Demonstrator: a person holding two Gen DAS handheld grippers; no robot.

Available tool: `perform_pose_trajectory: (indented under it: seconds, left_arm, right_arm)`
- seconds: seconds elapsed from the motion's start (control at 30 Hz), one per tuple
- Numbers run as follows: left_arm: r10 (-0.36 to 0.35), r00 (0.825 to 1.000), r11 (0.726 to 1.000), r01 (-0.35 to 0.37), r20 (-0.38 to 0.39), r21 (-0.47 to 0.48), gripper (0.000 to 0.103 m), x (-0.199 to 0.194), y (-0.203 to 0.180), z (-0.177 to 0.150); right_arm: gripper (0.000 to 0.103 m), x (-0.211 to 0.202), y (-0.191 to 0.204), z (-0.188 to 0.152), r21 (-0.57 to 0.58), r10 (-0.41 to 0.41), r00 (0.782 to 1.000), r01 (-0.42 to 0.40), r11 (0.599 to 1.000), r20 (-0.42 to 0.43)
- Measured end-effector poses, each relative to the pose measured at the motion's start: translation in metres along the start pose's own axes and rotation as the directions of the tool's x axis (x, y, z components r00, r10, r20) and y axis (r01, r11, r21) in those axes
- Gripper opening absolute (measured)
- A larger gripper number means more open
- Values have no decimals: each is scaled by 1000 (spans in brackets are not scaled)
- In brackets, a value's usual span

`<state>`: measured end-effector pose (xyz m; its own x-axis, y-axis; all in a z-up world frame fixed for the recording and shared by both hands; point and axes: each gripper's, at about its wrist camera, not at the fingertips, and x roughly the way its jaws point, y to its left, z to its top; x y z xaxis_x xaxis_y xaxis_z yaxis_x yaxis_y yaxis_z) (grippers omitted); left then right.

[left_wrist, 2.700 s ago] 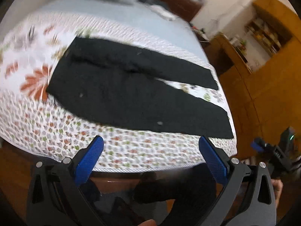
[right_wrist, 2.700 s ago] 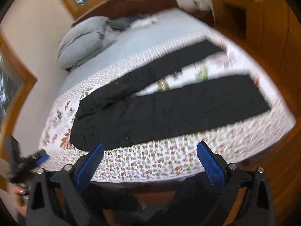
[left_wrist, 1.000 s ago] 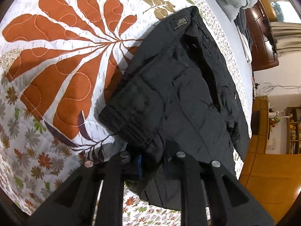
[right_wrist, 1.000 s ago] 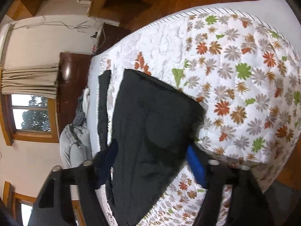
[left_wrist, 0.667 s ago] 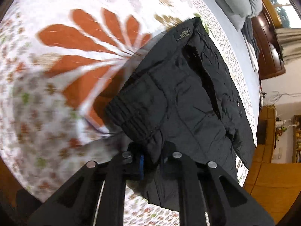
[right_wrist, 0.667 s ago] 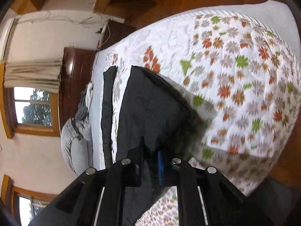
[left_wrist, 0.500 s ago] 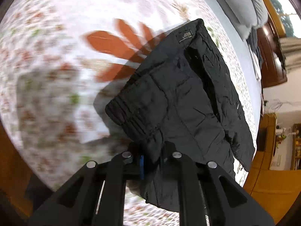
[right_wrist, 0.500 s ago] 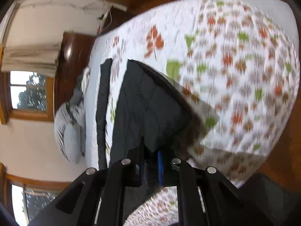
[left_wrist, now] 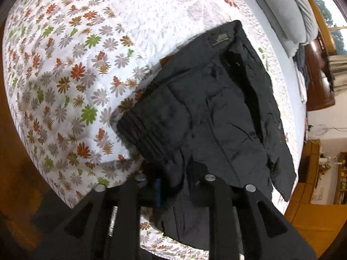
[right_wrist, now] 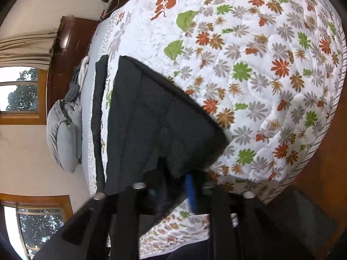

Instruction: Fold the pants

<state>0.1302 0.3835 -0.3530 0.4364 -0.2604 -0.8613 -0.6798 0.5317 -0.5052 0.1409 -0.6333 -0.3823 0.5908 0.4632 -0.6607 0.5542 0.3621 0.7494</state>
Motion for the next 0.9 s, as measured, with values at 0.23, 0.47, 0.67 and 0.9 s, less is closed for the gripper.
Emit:
perform_pose_trajectory:
  seconds: [0.23, 0.47, 0.67, 0.9]
  left_arm:
    - [3, 998, 985, -14, 65, 170, 78, -59, -18, 21]
    - [-58, 993, 947, 22, 101, 321, 92, -77, -76, 94]
    - [-20, 999, 922, 4, 38, 388, 92, -24, -138, 150]
    - [-10, 999, 926, 22, -34, 377, 92, 51, -165, 214]
  right_arm:
    - [61, -50, 30, 12, -79, -130, 988, 136, 988, 79]
    - [74, -73, 75, 20, -165, -110, 989, 126, 978, 103]
    - [83, -11, 142, 9, -272, -85, 996, 78, 959, -14]
    - [83, 75, 211, 6, -373, -126, 985, 74, 925, -117]
